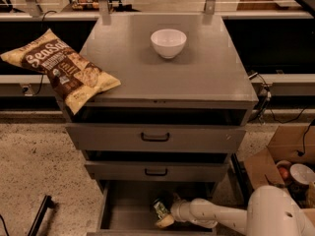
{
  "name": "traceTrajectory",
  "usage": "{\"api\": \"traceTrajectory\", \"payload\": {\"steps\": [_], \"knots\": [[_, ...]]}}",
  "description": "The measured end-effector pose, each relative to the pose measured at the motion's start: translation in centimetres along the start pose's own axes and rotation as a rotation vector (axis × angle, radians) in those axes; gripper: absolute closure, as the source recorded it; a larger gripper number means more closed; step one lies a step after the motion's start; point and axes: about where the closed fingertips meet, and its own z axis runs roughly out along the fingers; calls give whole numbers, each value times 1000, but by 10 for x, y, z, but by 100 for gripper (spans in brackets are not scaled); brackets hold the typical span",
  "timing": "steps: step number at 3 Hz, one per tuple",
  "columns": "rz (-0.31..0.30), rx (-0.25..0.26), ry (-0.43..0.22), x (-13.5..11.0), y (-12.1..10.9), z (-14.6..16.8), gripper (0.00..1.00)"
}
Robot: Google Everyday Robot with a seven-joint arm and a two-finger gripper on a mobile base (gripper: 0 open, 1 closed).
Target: Pick green can from bottom drawer and place on counter
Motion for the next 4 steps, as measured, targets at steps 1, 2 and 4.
{"api": "traceTrajectory", "payload": {"steps": [1,2,4], "knots": [[-11,2,-5,10,5,-6,0],[-12,4,-55,16,6,-18,17],[-19,4,-149,9,6,-44,63]]}}
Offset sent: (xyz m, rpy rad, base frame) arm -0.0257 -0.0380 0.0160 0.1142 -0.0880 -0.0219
